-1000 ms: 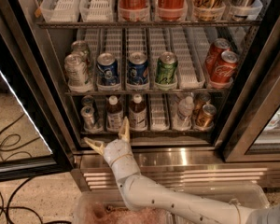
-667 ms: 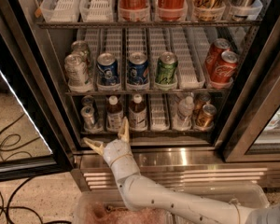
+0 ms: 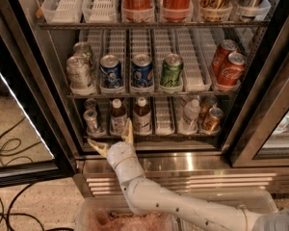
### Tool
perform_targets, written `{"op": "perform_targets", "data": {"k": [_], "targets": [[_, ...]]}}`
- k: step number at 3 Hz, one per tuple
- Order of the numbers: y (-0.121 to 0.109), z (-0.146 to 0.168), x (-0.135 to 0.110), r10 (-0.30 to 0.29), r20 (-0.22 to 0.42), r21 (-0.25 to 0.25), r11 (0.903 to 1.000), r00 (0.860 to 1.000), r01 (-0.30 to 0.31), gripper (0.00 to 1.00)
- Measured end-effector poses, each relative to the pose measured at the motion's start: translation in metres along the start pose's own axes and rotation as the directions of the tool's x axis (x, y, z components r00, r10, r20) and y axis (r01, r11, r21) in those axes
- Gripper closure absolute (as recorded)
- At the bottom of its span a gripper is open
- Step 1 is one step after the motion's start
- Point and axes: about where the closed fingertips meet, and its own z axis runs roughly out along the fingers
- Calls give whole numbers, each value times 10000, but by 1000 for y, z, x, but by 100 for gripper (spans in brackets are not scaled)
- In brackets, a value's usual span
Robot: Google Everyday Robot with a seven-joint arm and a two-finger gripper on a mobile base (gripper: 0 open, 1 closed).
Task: Pick blue plastic bottle from bottom shelf of fridge
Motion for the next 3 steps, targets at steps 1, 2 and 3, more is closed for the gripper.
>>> {"op": "perform_targets", "data": {"k": [1,2,3], "targets": [[-7,13,-3,-225,202,92,9997,9995,223,9],[-10,24,0,-373,202,64,9993,9991,372,15],[-12,32,5,-458,170,99,9989,9988,457,23]]}}
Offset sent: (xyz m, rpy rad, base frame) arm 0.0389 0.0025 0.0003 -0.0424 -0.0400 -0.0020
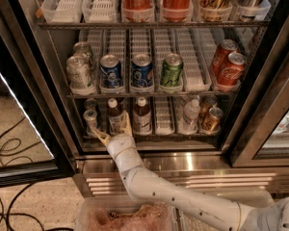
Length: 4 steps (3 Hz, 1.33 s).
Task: Pick blue plastic bottle from bottom shelf of fridge
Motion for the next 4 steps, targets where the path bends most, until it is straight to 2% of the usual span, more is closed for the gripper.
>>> {"op": "perform_targets", "data": {"k": [2,3,4], "targets": [[-3,7,10,-157,-134,159,9997,9998,159,16],[-10,8,20,27,-228,596,9982,9997,-13,15],[-20,11,26,360,-129,1327,9906,9993,-340,18]]}}
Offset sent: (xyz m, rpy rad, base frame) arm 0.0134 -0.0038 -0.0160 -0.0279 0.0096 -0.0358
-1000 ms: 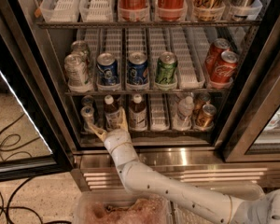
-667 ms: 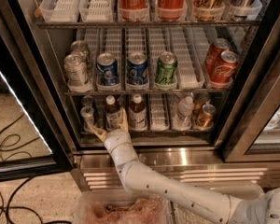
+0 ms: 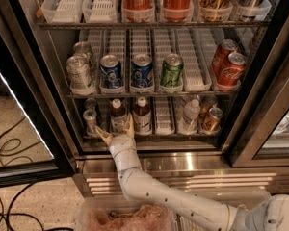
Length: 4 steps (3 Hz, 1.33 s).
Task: Pick blue plastic bottle from bottom shelf of fridge
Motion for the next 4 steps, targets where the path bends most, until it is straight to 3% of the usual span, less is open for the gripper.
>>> {"op": "perform_targets", "data": {"k": [2,3,4], "targets": [[-10,6,5,222,180,735,9970,9996,-234,23],[-10,6,5,222,180,735,9970,9996,-234,41],[-10,6,5,222,181,736,9970,9996,-234,45]]}}
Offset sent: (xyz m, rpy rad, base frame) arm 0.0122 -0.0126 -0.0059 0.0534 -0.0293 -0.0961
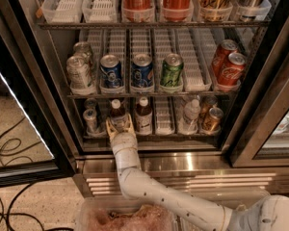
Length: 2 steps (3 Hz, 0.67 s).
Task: Pick blue plastic bottle from bottom shelf of fridge
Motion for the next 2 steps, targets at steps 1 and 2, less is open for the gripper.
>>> {"op": "perform_targets", "data": {"k": [1,2], "targets": [[0,0,0,0,0,0,10000,10000,0,65],[0,0,0,0,0,0,10000,10000,0,88]]}}
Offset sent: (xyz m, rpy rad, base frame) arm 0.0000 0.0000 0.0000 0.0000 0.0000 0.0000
